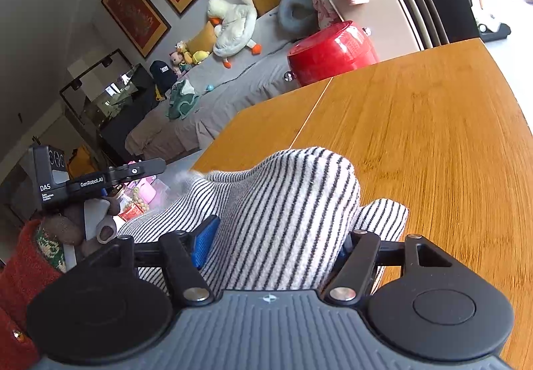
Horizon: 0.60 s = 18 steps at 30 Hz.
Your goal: Fold clothes
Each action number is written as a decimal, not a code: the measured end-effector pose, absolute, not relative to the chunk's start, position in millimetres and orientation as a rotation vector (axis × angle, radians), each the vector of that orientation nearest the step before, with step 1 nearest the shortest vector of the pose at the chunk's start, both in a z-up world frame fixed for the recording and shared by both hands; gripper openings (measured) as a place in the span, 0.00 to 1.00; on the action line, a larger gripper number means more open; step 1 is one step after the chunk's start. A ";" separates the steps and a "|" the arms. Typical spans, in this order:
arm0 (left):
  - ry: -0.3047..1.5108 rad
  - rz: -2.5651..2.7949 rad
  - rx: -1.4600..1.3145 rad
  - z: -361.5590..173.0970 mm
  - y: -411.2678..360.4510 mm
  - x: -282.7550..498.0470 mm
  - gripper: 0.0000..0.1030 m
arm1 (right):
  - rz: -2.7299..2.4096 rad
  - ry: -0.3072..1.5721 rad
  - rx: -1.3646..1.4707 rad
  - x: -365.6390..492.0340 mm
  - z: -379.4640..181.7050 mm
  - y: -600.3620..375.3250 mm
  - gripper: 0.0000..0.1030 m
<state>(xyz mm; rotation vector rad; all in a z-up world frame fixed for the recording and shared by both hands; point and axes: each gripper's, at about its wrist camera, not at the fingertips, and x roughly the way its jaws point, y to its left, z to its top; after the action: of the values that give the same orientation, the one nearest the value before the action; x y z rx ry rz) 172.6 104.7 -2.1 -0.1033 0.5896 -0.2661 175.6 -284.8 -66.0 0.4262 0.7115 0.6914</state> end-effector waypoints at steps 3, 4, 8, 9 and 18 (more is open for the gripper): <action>0.529 -0.473 -0.121 18.4 98.4 149.8 1.00 | 0.689 0.709 0.431 176.6 -67.0 -285.3 0.63; 0.507 -0.568 -0.109 24.9 89.6 141.3 1.00 | 0.687 0.710 0.433 176.6 -66.9 -285.3 0.63; 0.455 -0.871 0.026 29.7 35.9 109.9 1.00 | 0.656 0.728 0.423 177.2 -61.0 -282.3 0.63; 0.470 -0.913 0.065 23.4 20.8 107.0 1.00 | 0.635 0.729 0.402 175.7 -56.1 -280.0 0.63; 0.690 -0.874 0.035 -35.5 -15.6 152.5 1.00 | 0.406 0.435 -0.023 109.2 21.7 -262.4 0.69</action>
<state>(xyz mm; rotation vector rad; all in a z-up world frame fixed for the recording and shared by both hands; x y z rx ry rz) 152.5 -15.6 -35.5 0.0347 0.6897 -0.8738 109.2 -262.4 21.7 -0.0229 0.4354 0.4064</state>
